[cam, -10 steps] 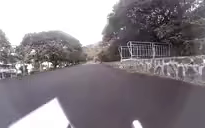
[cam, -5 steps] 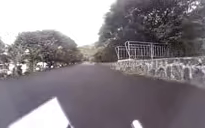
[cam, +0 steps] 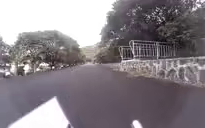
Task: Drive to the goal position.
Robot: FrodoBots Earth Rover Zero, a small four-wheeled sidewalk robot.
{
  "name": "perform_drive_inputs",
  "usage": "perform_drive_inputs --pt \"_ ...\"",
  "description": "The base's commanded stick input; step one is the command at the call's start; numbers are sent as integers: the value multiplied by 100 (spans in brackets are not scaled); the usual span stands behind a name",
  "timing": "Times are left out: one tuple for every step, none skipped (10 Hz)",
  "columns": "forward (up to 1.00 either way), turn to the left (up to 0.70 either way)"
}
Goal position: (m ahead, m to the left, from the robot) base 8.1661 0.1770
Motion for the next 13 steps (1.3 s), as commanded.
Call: perform_drive_inputs --pt "100 0" --pt "100 0" --pt "100 0" --pt "100 0" --pt "100 0" --pt "100 0" --pt "100 0" --pt "100 0" --pt "100 0" --pt "100 0" --pt "100 0" --pt "100 0" --pt "100 0"
